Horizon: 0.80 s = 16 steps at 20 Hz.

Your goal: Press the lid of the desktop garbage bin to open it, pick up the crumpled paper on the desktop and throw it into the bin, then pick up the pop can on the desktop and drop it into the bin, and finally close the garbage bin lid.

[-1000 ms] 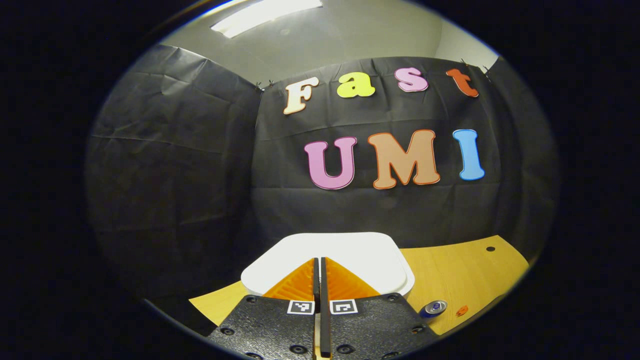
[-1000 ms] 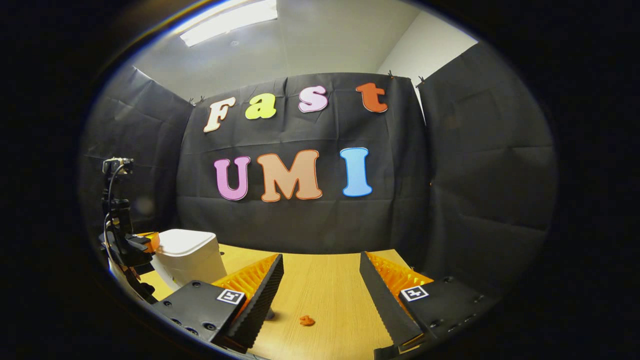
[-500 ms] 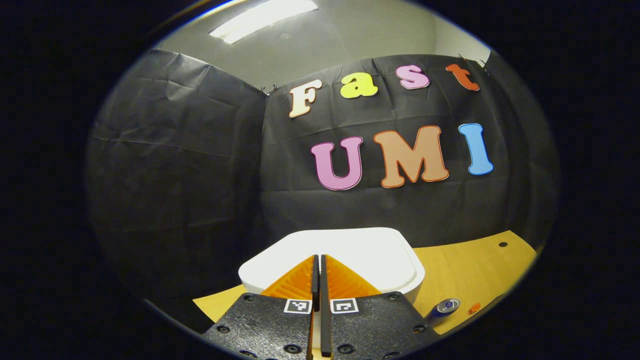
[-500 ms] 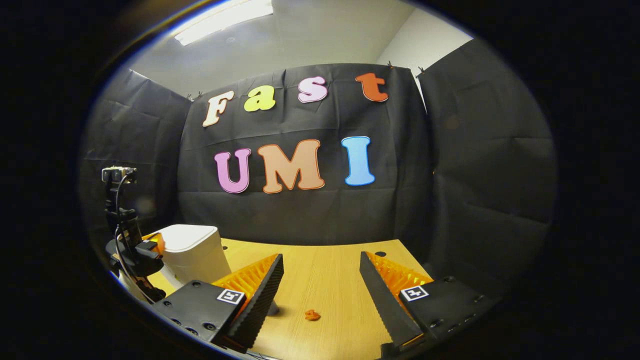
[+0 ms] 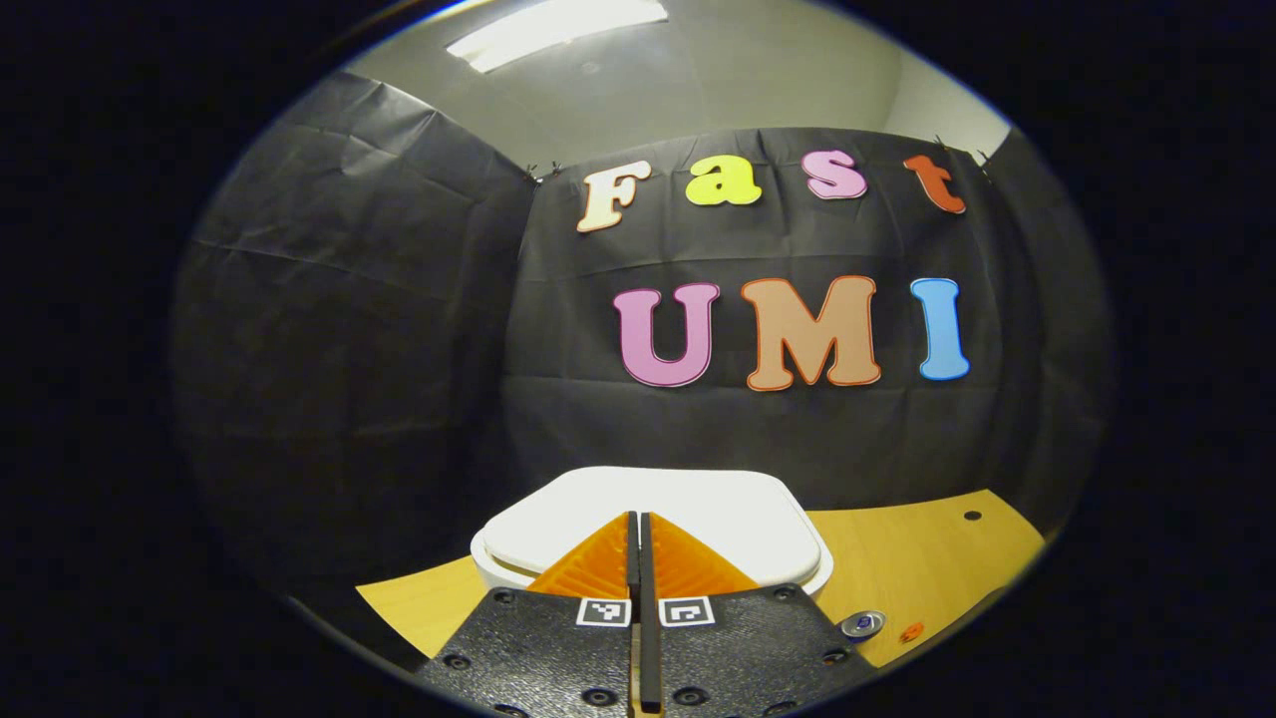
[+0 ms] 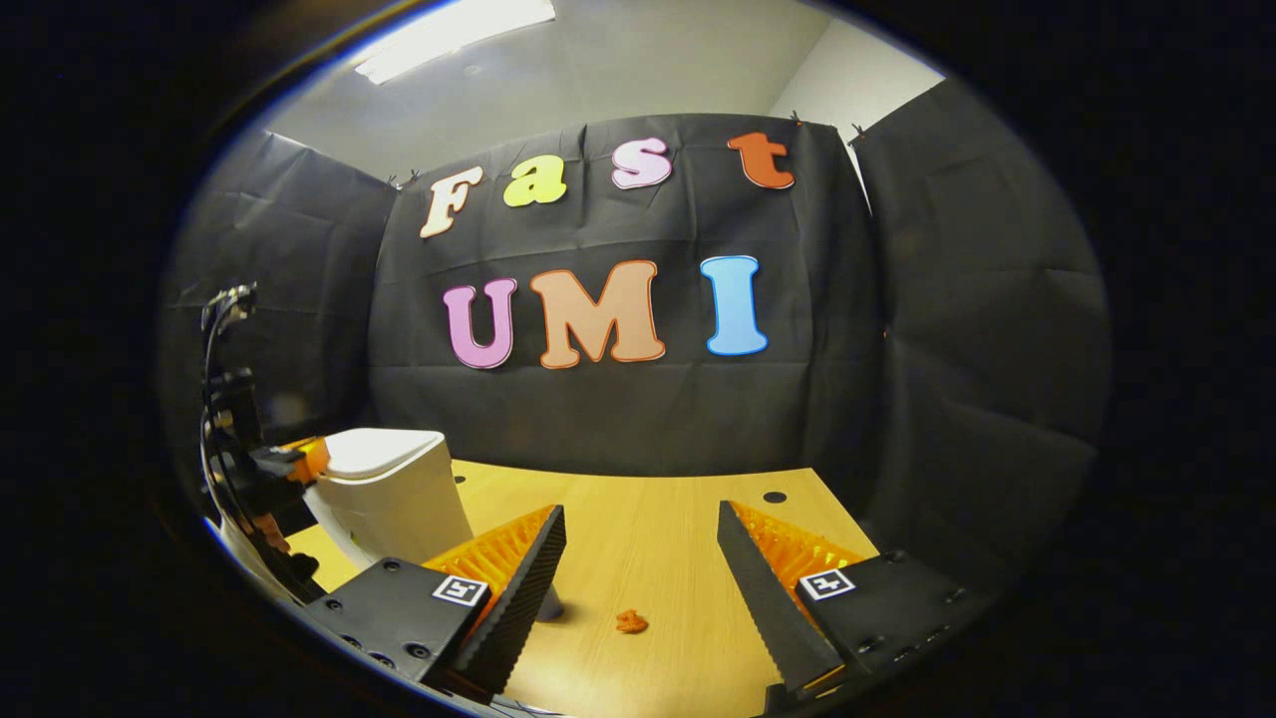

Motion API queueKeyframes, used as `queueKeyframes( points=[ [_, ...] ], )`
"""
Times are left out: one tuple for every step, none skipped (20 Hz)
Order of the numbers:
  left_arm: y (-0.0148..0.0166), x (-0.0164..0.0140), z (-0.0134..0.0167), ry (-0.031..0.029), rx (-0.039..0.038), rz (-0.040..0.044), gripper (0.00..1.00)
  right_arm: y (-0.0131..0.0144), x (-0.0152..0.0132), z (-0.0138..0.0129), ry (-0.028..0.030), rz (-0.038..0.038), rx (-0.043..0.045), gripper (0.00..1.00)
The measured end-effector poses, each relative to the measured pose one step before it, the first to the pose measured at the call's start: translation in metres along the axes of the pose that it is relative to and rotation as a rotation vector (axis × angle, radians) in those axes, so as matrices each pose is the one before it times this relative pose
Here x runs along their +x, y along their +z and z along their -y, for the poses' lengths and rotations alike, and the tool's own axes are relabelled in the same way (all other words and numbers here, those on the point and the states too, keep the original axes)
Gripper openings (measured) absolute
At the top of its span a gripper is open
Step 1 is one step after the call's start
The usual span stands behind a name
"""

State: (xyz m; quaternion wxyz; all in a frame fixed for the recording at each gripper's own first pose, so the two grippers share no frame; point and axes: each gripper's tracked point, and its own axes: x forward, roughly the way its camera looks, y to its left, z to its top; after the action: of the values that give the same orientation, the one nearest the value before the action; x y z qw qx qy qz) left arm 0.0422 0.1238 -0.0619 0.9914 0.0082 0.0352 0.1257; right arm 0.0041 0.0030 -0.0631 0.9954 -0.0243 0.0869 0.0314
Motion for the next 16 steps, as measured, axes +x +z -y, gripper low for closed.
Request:
queueKeyframes(
  points=[
    [0.01049, 0.00019, 0.00088, 0.00269, 0.00101, 0.01791, 0.00, -0.00635, 0.00234, 0.00206, -0.00078, -0.01167, -0.00999, 0.97],
    [0.01314, -0.00122, -0.00286, 0.00729, 0.01573, 0.02992, 0.00, -0.00835, 0.00222, 0.00110, 0.00053, -0.01575, -0.00929, 0.97],
    [0.01262, -0.00228, 0.00268, -0.01282, 0.01126, 0.02548, 0.00, -0.00755, 0.00340, 0.00117, 0.00449, -0.01880, -0.00727, 0.97],
    [0.01218, -0.00271, 0.00247, -0.01286, 0.00476, 0.02537, 0.00, -0.00828, 0.00338, -0.00066, 0.00641, -0.02084, -0.00507, 0.97],
    [0.01071, -0.00378, 0.00295, -0.01519, -0.00002, 0.01922, 0.00, -0.00692, 0.00442, -0.00128, 0.01109, -0.02312, -0.00191, 0.97],
    [0.00726, -0.00363, 0.00197, -0.00987, -0.00237, 0.01199, 0.00, -0.00708, 0.00495, -0.00217, 0.01279, -0.02352, -0.00020, 0.97],
    [0.00372, -0.00552, -0.00084, -0.00234, -0.00129, 0.00497, 0.00, -0.00471, 0.00615, -0.00228, 0.01466, -0.01948, -0.00154, 0.97],
    [0.00111, -0.00645, -0.00041, 0.00061, -0.00013, -0.00368, 0.00, -0.00531, 0.00787, -0.00160, 0.01297, -0.01791, -0.00703, 0.97],
    [-0.00003, -0.00724, 0.00001, 0.00069, -0.00115, -0.00578, 0.00, -0.00458, 0.01054, -0.00060, 0.00944, -0.02379, -0.00981, 0.97],
    [-0.00109, -0.00723, 0.00022, -0.00002, 0.00354, -0.00897, 0.00, -0.00896, 0.01106, -0.00028, 0.01504, -0.02753, -0.00539, 0.98],
    [-0.00266, -0.00792, -0.00169, 0.00288, 0.00819, -0.00866, 0.00, -0.00827, 0.01196, -0.00231, 0.02030, -0.03485, 0.00291, 0.97],
    [-0.00082, -0.00700, -0.00235, 0.00431, 0.01136, -0.00398, 0.00, -0.01080, 0.01300, -0.00260, 0.02338, -0.04023, 0.00590, 0.97],
    [-0.00060, -0.00688, -0.00212, 0.00510, 0.01343, -0.00159, 0.00, -0.00982, 0.01442, -0.00162, 0.02237, -0.04459, 0.00941, 0.98],
    [-0.00062, -0.00662, -0.00365, 0.00741, 0.01180, 0.00112, 0.00, -0.01091, 0.01267, -0.00050, 0.01739, -0.05529, 0.01355, 0.98],
    [0.00083, -0.00442, -0.00303, 0.00905, 0.00716, 0.00249, 0.00, -0.00871, 0.01207, 0.00014, 0.01744, -0.04178, 0.01558, 0.98],
    [-0.00011, -0.00458, -0.00309, 0.01255, 0.00229, -0.00056, 0.00, -0.00499, 0.01206, -0.00049, 0.01421, -0.03024, 0.01247, 0.98]
  ],
)
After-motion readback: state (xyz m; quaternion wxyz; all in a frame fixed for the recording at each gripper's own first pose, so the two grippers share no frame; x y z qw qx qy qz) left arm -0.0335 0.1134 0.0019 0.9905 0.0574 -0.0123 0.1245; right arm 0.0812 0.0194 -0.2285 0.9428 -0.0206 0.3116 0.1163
